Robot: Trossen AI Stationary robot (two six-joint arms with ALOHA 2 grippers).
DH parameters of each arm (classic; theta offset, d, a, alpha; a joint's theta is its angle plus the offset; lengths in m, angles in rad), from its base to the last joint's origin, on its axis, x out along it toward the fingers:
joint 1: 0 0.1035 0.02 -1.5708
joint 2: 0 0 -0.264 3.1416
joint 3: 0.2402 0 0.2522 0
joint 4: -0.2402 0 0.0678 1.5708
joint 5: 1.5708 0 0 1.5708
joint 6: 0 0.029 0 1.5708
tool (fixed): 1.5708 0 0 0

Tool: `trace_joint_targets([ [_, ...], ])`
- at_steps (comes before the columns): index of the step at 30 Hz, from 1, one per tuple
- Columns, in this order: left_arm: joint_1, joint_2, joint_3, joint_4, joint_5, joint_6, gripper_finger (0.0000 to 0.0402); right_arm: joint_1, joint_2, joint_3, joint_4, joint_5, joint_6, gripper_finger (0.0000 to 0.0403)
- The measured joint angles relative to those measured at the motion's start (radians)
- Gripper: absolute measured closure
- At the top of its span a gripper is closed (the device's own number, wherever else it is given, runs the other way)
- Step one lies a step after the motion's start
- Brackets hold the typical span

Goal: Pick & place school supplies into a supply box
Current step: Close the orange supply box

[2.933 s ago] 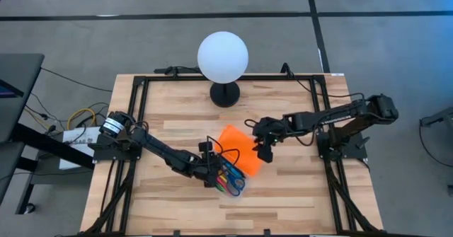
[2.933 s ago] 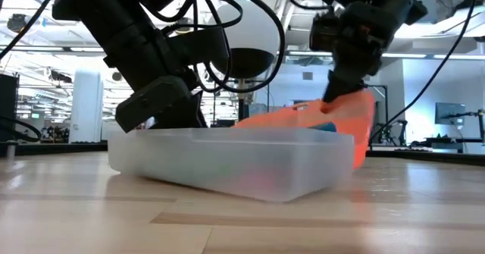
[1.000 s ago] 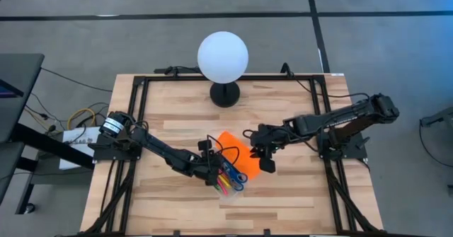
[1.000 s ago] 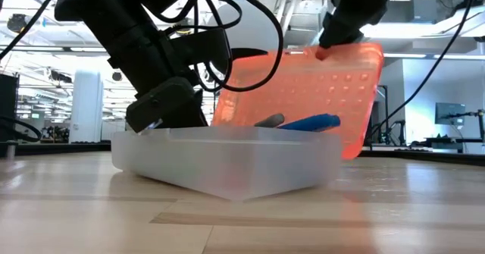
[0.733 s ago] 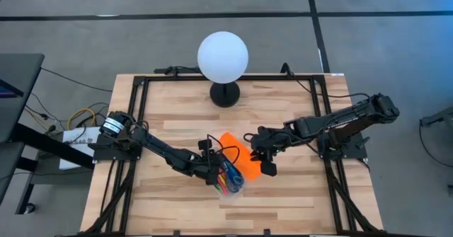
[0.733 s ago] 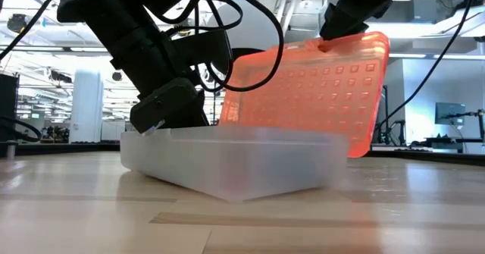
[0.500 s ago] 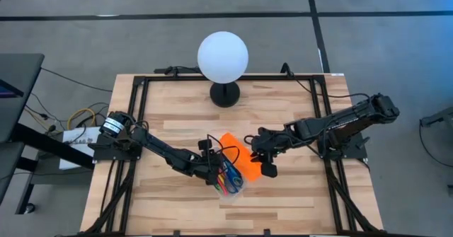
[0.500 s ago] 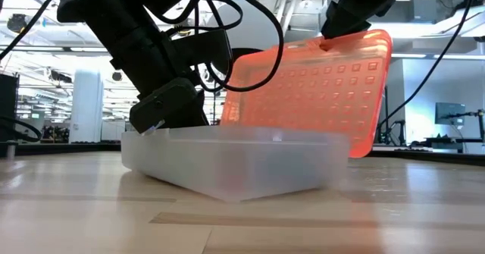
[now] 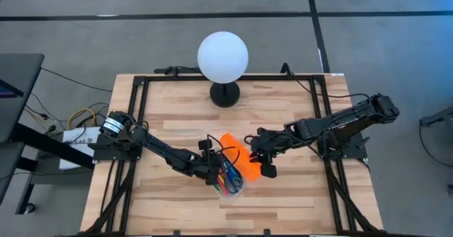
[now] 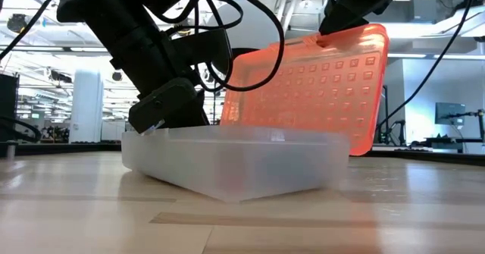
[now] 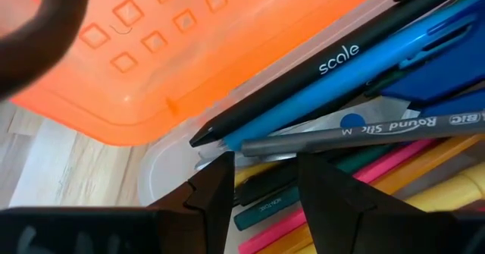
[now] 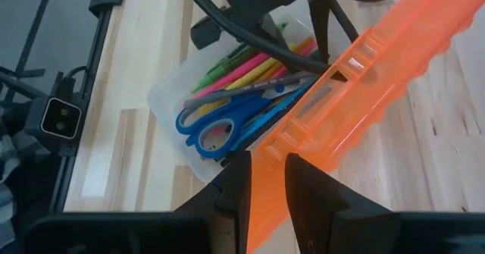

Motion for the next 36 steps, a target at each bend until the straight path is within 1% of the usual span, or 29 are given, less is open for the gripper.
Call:
trace_joint_targets([
  [12, 0.000, 0.003, -0.002, -0.007, -0.010, 0.010, 0.0265, 0.013, 0.001, -0.001, 0.048, -0.005, -0.032, 0.0337],
  [30, 0.000, 0.002, -0.002, -0.009, -0.002, 0.016, 0.0265, 0.025, 0.001, -0.002, 0.052, -0.004, -0.032, 0.0337],
  [36, -0.008, 0.002, -0.001, -0.010, -0.003, 0.050, 0.0265, 0.025, 0.001, -0.002, 0.052, -0.004, -0.032, 0.0337],
])
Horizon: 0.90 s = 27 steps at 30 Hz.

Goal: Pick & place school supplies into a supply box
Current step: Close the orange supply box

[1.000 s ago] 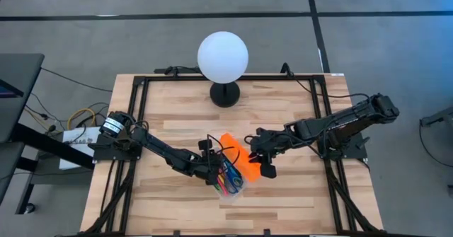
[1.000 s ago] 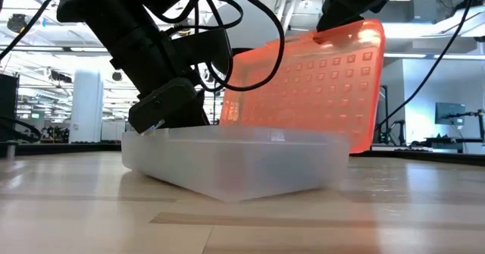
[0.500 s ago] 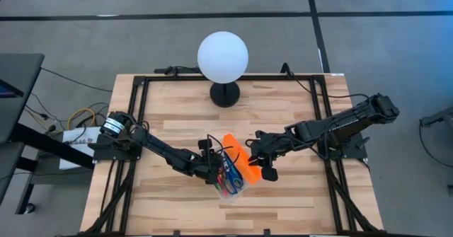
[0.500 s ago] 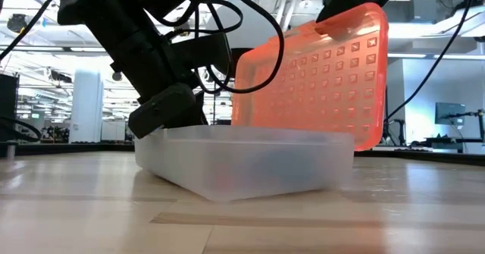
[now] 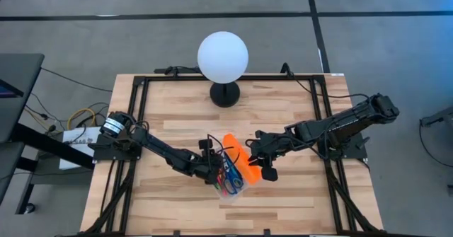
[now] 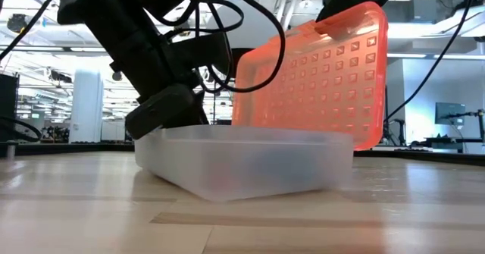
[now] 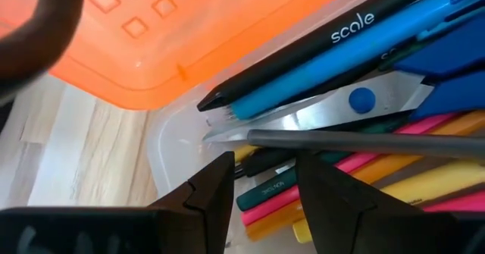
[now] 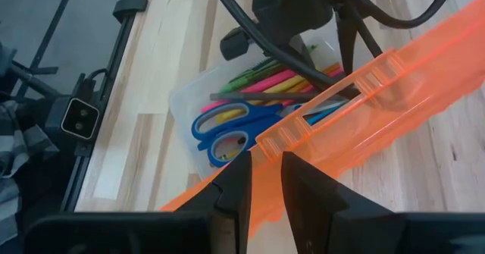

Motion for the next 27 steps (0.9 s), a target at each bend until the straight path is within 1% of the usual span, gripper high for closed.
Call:
trace_joint_targets([
  [6, -0.019, 0.000, 0.030, -0.052, -0.033, 0.016, 0.0265, 0.000, 0.000, -0.001, 0.007, 0.000, -0.017, 0.0337],
  [15, -0.064, 0.000, 0.070, -0.114, -0.125, 0.019, 0.0265, 0.000, 0.000, -0.002, 0.019, 0.000, -0.024, 0.0337],
  [20, -0.084, -0.001, 0.077, -0.120, -0.180, 0.032, 0.0265, 0.000, 0.000, -0.002, 0.022, 0.000, -0.024, 0.0337],
  [27, -0.111, -0.001, 0.077, -0.112, -0.230, 0.082, 0.0265, 0.000, 0.000, -0.001, 0.022, 0.000, -0.024, 0.0337],
])
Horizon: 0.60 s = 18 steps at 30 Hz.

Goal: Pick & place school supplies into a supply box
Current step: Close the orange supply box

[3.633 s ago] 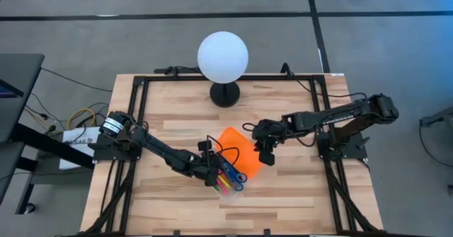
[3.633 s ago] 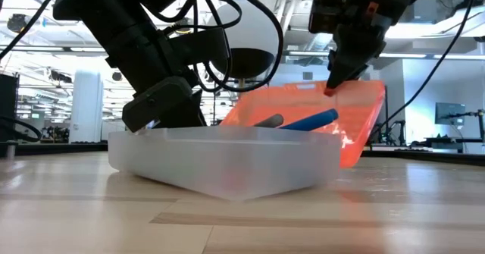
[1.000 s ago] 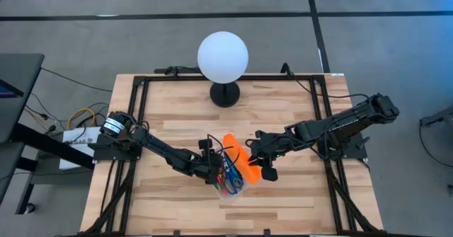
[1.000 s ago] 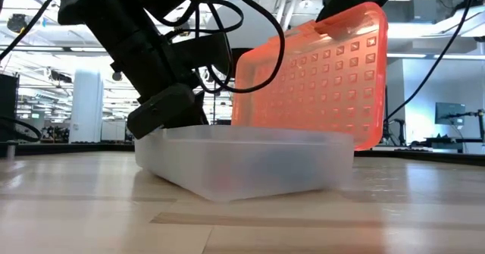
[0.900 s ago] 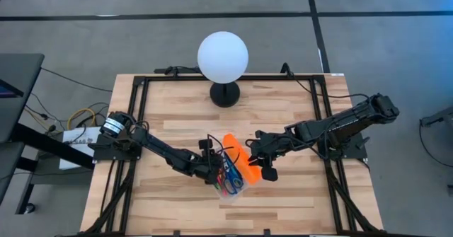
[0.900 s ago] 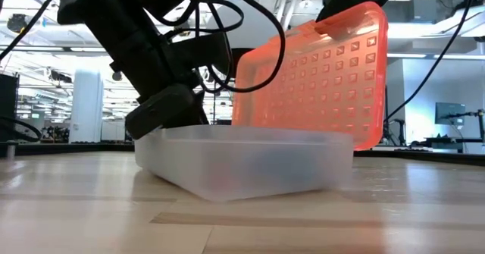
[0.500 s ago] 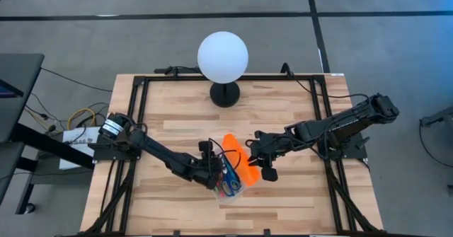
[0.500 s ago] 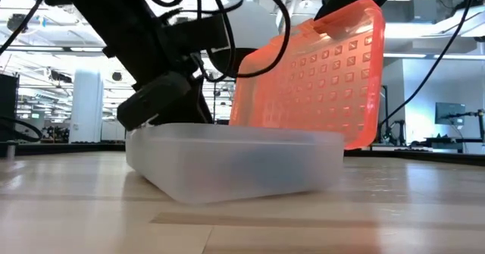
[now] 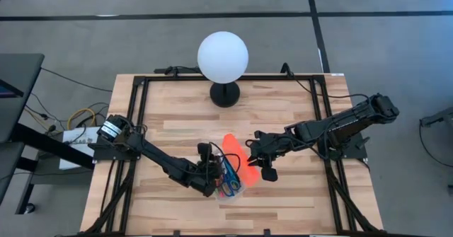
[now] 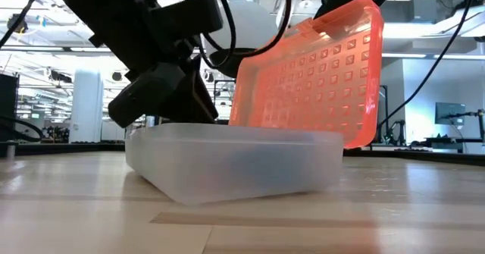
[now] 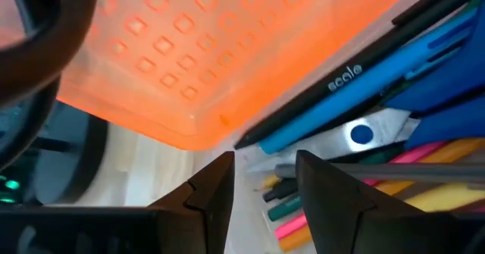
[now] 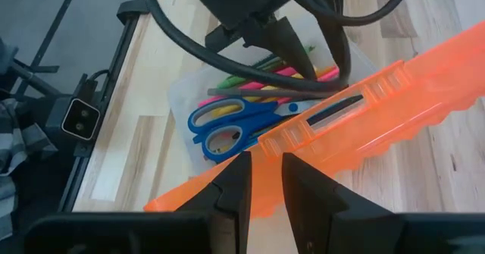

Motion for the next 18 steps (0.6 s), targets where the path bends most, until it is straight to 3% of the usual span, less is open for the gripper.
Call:
trace_joint_targets([
  [10, -0.057, -0.002, 0.001, 0.059, -0.172, 0.108, 0.0265, 0.000, 0.000, 0.000, 0.002, 0.001, -0.001, 0.0337],
  [18, -0.085, -0.037, 0.001, -0.081, -0.242, 0.001, 0.0265, 0.000, 0.000, 0.000, 0.024, 0.001, -0.018, 0.0337],
])
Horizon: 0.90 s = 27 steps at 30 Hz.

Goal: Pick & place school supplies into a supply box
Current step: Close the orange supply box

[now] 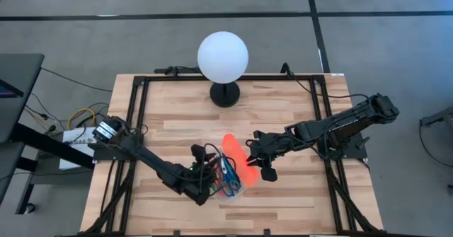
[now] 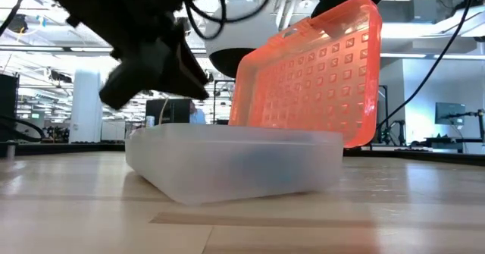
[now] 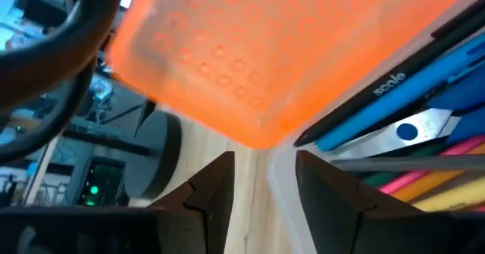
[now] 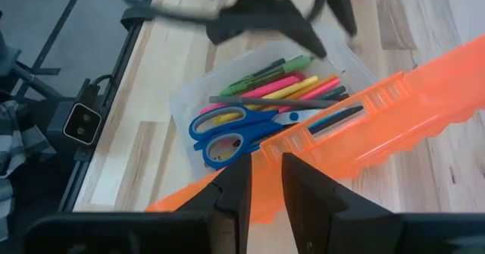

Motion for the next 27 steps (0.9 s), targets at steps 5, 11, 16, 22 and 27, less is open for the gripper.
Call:
trace_joint_targets([
  [5, -0.049, -0.067, 0.000, -0.105, -0.005, -0.131, 0.0265, 0.000, 0.000, 0.000, 0.000, 0.000, -0.007, 0.0337],
  [11, -0.134, -0.116, 0.000, -0.237, 0.045, -0.304, 0.0265, 0.000, 0.001, 0.000, 0.002, 0.000, -0.007, 0.0337],
  [16, -0.196, -0.127, 0.000, -0.280, 0.154, -0.396, 0.0265, 0.000, 0.002, 0.001, 0.008, 0.000, -0.008, 0.0337],
  [22, -0.203, -0.128, -0.025, -0.224, 0.335, -0.459, 0.0265, 0.000, 0.003, 0.001, 0.042, 0.000, -0.008, 0.0337],
  [27, -0.163, -0.128, -0.080, -0.112, 0.463, -0.430, 0.0265, 0.000, 0.003, 0.002, 0.061, 0.000, -0.009, 0.0337],
])
